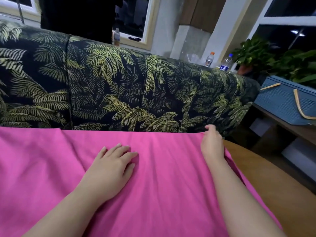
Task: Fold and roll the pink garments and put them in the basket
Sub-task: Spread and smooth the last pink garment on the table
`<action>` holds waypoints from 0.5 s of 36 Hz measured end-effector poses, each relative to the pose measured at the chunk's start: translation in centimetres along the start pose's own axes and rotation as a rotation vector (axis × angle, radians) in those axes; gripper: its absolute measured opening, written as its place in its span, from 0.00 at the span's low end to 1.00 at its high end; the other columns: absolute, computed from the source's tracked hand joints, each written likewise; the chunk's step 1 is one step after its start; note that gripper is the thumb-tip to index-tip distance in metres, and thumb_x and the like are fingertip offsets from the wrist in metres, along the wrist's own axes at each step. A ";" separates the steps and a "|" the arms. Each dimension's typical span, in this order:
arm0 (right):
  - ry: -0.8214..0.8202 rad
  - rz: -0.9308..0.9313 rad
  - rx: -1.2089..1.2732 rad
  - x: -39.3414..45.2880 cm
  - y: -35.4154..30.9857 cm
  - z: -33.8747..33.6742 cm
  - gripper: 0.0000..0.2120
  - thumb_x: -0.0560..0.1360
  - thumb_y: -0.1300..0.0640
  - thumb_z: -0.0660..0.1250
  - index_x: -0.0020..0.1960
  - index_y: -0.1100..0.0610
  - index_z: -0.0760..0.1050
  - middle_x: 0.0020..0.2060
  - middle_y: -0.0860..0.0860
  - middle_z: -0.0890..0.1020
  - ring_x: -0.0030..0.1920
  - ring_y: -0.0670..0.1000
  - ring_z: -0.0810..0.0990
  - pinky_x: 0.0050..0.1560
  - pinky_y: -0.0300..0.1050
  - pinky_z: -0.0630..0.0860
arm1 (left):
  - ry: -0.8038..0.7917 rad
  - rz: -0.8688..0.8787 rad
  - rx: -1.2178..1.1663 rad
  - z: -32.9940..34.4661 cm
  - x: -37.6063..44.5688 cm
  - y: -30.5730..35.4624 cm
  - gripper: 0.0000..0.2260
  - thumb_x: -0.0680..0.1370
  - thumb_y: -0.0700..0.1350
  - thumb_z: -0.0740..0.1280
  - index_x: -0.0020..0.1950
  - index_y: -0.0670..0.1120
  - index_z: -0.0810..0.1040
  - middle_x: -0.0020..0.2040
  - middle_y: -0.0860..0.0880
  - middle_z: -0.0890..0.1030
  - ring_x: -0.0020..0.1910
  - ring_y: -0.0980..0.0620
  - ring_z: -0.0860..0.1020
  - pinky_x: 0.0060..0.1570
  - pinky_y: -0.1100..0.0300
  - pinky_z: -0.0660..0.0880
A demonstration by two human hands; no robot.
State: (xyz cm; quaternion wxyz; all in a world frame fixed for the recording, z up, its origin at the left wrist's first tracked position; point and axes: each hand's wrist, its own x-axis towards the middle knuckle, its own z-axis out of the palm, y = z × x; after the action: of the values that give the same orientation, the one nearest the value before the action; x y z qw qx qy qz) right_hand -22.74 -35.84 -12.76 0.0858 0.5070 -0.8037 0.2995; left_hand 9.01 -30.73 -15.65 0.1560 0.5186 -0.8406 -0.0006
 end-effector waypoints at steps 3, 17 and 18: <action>0.021 0.084 -0.181 0.4 2.2 -0.1 0.19 0.76 0.70 0.56 0.64 0.59 0.72 0.61 0.61 0.72 0.61 0.63 0.70 0.62 0.53 0.67 | -0.023 -0.006 -0.026 0.0 0.0 0.1 0.20 0.74 0.55 0.54 0.54 0.53 0.82 0.53 0.51 0.83 0.55 0.46 0.81 0.49 0.41 0.77; -0.096 0.368 -0.278 0.8 3.7 -0.5 0.14 0.79 0.58 0.59 0.62 0.59 0.74 0.61 0.60 0.75 0.63 0.62 0.71 0.61 0.54 0.68 | -0.009 -0.023 -0.036 0.2 0.1 0.1 0.20 0.74 0.56 0.54 0.55 0.54 0.82 0.53 0.51 0.83 0.56 0.46 0.81 0.50 0.41 0.77; -0.089 0.355 -0.265 0.8 3.8 -0.5 0.13 0.78 0.58 0.60 0.60 0.60 0.76 0.59 0.60 0.77 0.61 0.62 0.73 0.60 0.53 0.70 | -0.017 -0.022 -0.045 0.3 0.1 0.1 0.21 0.74 0.56 0.53 0.56 0.54 0.82 0.54 0.51 0.83 0.57 0.46 0.81 0.52 0.40 0.76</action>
State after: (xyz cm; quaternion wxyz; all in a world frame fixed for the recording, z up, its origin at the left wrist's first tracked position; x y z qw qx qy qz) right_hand -26.52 -34.98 -13.46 0.0623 0.3547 -0.9155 0.1793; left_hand 8.77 -30.77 -15.90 0.1605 0.5241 -0.8360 -0.0254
